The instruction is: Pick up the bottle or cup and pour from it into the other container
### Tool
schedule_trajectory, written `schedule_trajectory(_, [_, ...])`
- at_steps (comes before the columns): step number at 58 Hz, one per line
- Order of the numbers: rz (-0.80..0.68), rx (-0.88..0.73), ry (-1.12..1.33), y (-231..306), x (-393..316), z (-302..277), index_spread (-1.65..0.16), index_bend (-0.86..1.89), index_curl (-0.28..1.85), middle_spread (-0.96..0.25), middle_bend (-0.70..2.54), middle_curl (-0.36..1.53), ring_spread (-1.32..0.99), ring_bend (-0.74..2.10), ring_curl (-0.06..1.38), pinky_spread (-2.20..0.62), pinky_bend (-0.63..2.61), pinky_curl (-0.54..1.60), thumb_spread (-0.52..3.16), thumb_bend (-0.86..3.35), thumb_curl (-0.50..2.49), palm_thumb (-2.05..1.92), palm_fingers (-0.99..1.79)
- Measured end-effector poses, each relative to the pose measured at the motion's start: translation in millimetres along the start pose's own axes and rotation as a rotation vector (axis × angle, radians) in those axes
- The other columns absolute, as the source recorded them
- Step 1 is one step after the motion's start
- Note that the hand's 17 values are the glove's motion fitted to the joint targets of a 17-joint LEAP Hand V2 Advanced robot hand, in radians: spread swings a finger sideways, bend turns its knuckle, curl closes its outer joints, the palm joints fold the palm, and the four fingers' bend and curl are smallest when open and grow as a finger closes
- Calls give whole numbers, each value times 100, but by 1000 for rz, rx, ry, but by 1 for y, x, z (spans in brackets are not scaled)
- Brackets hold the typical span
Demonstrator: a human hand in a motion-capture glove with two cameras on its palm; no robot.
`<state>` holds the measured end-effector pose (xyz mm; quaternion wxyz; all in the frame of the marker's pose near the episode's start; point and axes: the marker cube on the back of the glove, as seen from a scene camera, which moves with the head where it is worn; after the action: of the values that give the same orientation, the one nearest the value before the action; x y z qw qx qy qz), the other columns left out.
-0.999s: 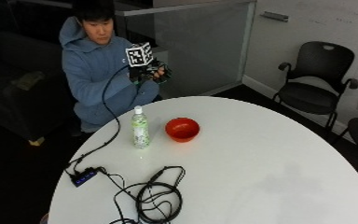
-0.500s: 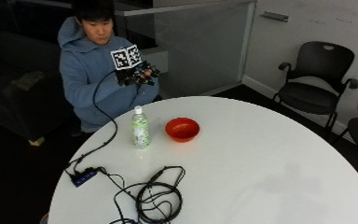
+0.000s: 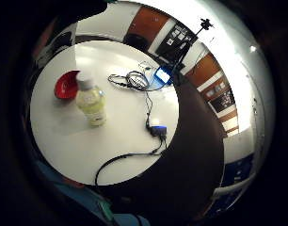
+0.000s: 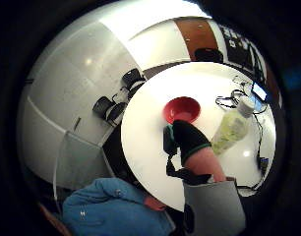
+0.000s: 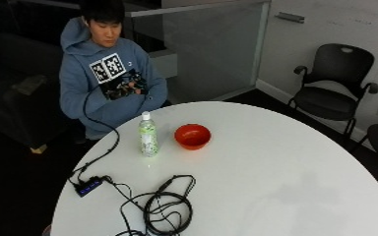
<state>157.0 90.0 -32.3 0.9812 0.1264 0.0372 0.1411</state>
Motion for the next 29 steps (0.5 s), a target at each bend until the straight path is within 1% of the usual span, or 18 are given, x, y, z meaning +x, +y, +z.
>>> schedule_trajectory(8, [44,17,-74,9,27,5,-33,16,30,1,18,27,17,40,30,22,53,27,105,-3,42,60,22])
schedule_trajectory(17, [90,-5,-258,17,55,18,-31,13,28,3,19,28,17,43,31,22,55,27,102,-3,40,56,20])
schedule_trajectory(29, [115,-27,-385,24,79,40,-30,11,24,5,17,28,19,49,32,25,63,29,98,-4,38,50,9])
